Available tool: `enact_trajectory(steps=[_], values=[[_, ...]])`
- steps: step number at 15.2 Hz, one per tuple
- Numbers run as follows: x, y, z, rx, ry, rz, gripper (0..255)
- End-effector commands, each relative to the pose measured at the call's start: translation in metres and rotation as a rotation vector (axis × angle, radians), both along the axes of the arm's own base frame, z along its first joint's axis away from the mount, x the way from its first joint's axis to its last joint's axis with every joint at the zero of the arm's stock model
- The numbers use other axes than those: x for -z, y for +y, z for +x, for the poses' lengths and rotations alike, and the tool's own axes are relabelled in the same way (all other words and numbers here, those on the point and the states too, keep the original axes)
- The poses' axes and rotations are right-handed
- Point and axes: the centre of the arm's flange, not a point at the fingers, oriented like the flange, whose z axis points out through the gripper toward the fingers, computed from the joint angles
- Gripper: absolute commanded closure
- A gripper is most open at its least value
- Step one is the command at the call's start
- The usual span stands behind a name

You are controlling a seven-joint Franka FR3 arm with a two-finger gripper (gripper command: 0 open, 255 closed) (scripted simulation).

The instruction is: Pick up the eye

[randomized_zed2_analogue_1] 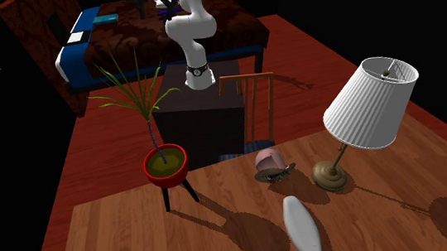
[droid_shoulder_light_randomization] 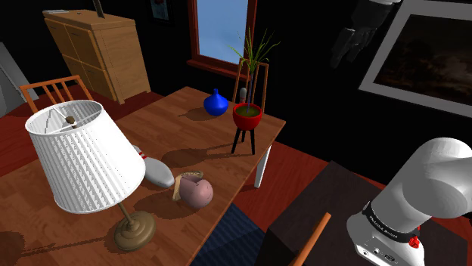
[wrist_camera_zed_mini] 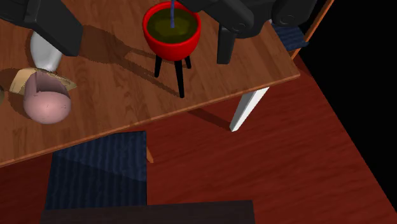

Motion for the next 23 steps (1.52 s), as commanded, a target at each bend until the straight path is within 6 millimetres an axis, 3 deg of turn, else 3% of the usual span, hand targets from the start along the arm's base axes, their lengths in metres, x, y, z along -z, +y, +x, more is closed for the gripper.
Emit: enact_trajectory(steps=[1,12,23], values=[[0.000,0.000,0.000,0.000,0.000,0.000,0],[0.098,0.097,0.056,0.259,0.070,0.031,0],[0.197,0.180,0.129,0.519,0.141,0.061,0]])
